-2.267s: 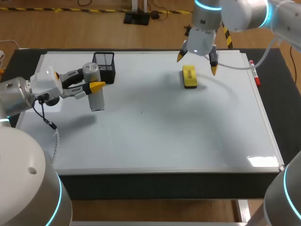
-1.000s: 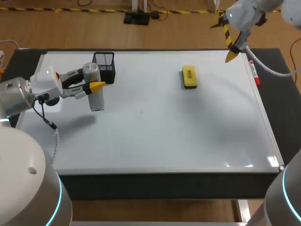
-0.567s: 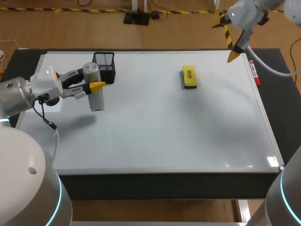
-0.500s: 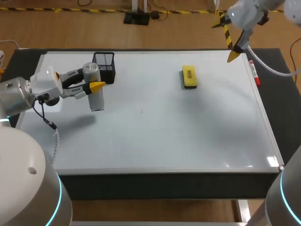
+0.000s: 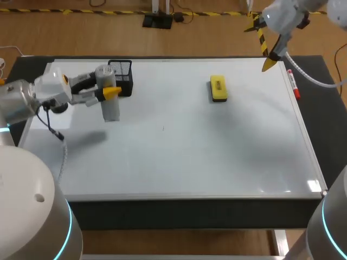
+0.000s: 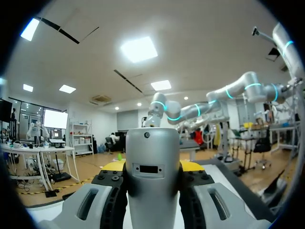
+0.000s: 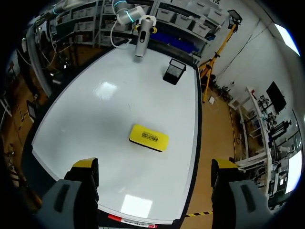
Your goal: Pick up the inspection probe, press it on each red-marked spot on the whiteboard one by one, put down the probe, pick up the eraser, and wipe off all the red marks.
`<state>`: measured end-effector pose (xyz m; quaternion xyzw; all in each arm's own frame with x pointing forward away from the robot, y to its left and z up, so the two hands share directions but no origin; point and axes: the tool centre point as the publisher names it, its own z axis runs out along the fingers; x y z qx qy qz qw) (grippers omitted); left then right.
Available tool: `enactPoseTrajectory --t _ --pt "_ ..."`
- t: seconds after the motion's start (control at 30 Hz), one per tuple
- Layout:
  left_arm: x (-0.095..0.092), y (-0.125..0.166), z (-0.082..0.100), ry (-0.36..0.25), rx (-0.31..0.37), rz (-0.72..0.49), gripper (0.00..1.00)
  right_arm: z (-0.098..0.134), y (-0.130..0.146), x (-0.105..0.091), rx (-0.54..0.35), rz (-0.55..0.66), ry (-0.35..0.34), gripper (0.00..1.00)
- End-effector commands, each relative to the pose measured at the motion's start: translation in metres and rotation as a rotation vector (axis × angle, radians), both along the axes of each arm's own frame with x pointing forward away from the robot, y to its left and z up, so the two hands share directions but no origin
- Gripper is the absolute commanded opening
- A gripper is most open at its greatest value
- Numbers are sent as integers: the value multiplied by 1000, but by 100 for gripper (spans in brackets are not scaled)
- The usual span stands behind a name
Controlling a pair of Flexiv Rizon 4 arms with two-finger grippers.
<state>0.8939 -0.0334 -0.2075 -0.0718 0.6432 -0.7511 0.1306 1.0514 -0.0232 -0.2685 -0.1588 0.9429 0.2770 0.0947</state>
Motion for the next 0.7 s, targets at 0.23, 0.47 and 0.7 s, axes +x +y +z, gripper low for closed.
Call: enactPoseTrajectory --t 0.23,0.47,0.7 --pt "70 2 45 -24 -17 -140 0 0 0 1 -5 2 2 100" --pt "111 1 55 -30 -24 -185 0 0 0 1 -5 2 2 100" --pt "141 -4 59 -58 -26 -242 0 0 0 1 -5 2 2 100"
